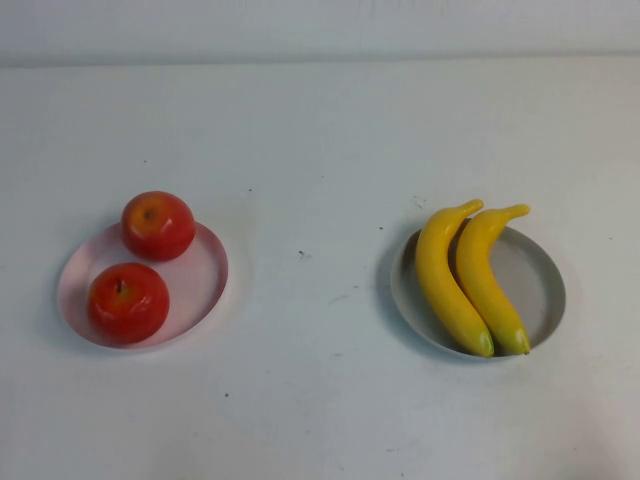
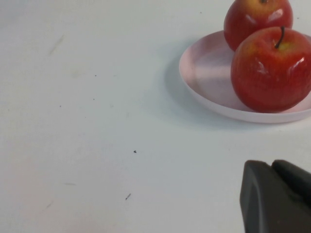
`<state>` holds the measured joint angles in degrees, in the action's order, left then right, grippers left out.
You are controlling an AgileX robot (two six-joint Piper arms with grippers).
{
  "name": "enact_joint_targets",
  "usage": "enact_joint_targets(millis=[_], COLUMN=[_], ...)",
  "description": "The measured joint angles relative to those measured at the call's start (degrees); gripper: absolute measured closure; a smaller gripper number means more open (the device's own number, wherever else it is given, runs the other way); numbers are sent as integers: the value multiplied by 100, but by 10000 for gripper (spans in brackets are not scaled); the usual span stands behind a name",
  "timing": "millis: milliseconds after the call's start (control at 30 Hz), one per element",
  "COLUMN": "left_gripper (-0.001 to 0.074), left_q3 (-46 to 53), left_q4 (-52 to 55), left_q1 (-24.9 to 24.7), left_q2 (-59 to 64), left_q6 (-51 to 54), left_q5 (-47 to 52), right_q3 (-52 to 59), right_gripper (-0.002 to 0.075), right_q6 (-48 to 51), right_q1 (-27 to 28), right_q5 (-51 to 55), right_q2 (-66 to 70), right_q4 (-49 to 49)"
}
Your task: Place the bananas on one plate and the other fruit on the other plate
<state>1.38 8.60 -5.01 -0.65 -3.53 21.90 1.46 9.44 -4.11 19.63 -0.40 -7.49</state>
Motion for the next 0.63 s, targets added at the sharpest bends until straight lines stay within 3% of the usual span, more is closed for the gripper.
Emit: enact_joint_targets(millis=[633], left_gripper=[734], left_q3=[0], left_q4=[0], left_q1=[0], left_q2=[0], left_q6=[0], left_q5=[0], right_q3=[0], right_gripper=[741], right_q6=[59], right_q1=[0], right_q5=[8], right_q2=[0], right_q4=[-86])
